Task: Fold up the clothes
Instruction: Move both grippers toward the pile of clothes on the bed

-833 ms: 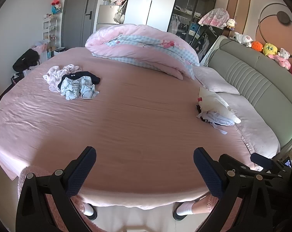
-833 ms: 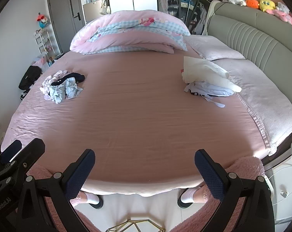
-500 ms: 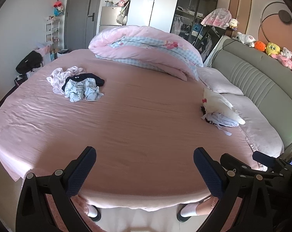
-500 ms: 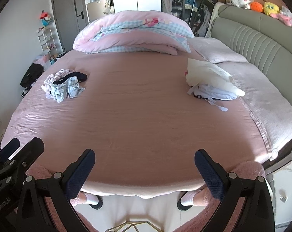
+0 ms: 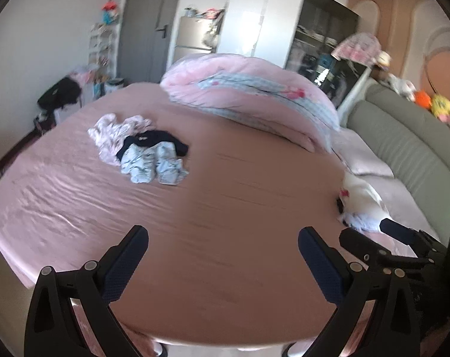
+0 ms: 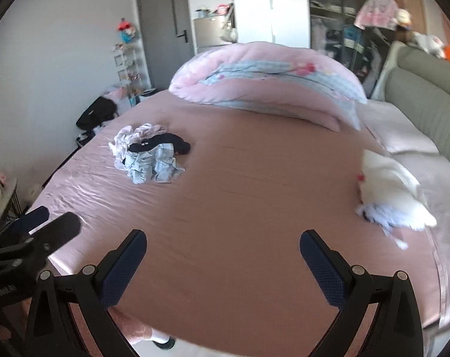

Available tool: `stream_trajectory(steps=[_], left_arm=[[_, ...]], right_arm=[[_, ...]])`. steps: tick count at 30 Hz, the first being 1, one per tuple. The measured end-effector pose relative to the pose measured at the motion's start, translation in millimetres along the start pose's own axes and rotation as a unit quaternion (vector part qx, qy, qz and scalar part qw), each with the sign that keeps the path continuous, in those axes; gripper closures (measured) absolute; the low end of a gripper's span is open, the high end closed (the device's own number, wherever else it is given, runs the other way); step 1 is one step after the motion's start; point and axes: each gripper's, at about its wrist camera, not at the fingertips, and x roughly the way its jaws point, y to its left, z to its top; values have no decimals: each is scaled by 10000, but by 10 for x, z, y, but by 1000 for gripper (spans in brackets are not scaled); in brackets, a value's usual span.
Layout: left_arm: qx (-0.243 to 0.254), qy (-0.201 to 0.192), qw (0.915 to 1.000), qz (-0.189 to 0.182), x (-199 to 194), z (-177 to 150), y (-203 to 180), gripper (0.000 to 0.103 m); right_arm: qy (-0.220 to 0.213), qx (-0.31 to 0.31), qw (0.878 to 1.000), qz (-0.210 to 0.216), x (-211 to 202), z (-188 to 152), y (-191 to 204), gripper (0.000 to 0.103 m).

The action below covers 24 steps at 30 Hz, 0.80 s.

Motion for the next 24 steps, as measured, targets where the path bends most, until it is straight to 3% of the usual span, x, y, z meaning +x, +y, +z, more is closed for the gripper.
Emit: stream_trajectory(steps=[4, 11, 14, 17, 24], left_arm=[[-255, -2, 9994, 219, 294, 125, 352, 1], [-881, 121, 9949, 480, 1153, 278, 1017, 3], [-1241, 245, 9909, 463, 1681, 383, 1356, 14], [-1486, 368, 9876, 361, 2110, 494, 1612, 26], [-1525, 871, 9844, 121, 3012, 638, 1890, 28]], right_arm=[[209, -261, 9994, 129, 445, 212, 190, 0], [1059, -115, 9922, 653, 1529, 411, 355, 0], [1061, 234, 9925, 557, 1915, 520, 351, 0], [1066, 76, 9927, 562, 2318, 687, 492, 0], [1295, -408, 9890, 591, 3337, 952, 998, 0]])
